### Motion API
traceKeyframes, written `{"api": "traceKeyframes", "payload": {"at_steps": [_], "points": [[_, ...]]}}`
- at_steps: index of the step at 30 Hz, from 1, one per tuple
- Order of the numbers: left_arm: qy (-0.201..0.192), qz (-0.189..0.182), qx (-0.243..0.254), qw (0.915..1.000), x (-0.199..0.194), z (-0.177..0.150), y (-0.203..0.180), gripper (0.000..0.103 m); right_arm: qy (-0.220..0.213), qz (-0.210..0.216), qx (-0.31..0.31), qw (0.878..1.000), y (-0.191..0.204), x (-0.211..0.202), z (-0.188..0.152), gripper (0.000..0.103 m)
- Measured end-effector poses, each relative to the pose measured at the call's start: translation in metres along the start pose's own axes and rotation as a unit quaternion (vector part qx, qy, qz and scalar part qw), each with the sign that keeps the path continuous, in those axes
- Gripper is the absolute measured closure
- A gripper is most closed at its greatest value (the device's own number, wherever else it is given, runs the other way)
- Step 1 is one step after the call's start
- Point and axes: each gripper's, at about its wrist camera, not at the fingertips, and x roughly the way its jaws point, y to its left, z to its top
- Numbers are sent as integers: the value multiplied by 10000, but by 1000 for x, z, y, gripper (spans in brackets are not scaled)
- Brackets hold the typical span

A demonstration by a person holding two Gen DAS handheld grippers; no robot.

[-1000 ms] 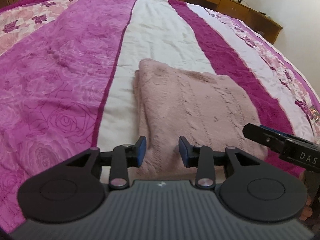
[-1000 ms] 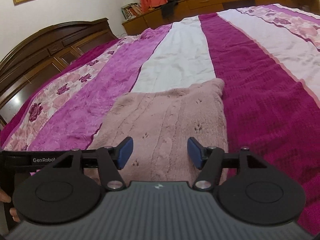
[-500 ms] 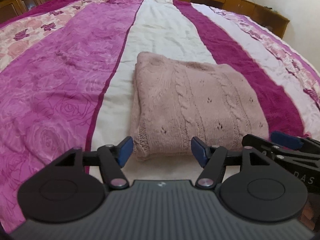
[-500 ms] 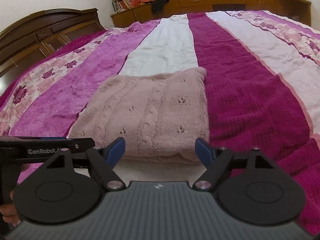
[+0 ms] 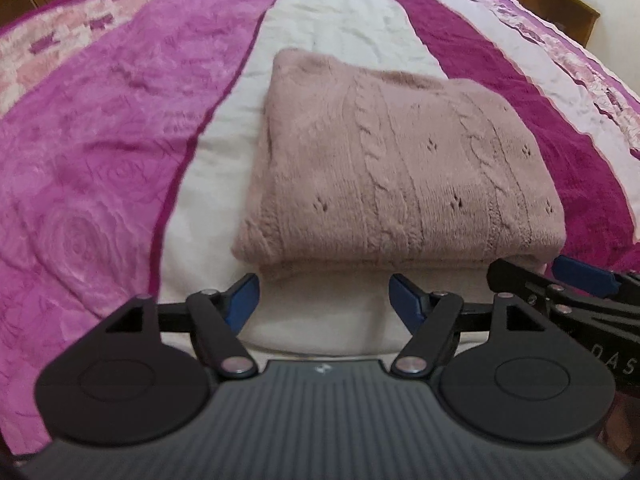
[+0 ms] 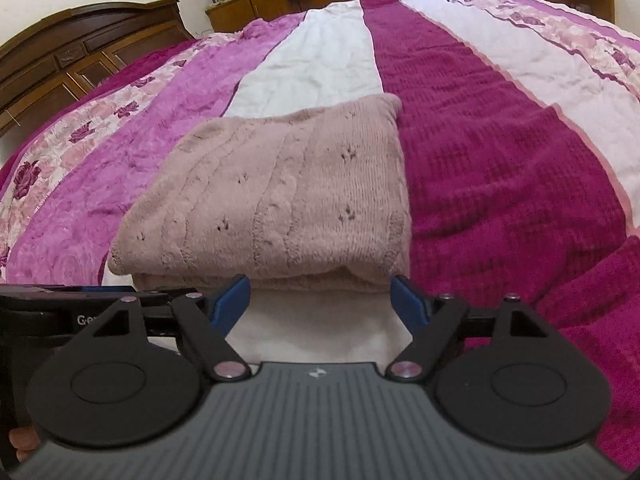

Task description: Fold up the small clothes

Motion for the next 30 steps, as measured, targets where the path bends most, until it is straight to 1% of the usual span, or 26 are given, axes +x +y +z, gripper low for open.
{"api": "traceKeyframes", "payload": {"at_steps": [2, 6, 12, 30], "points": [[30, -6, -16, 10000, 2, -1, 0, 30, 37, -1, 3, 10000, 0, 2, -1, 20], [8, 99, 93, 9999, 2, -2, -4, 30, 93, -6, 17, 10000, 0, 5, -2, 20], [-26, 119, 37, 9999, 2, -2, -2, 30, 168, 1, 9, 9999, 1, 7, -3, 20], [-44, 213, 71, 9997, 0, 0, -3, 30, 183, 28, 6, 9998, 0, 8, -3, 20]]}}
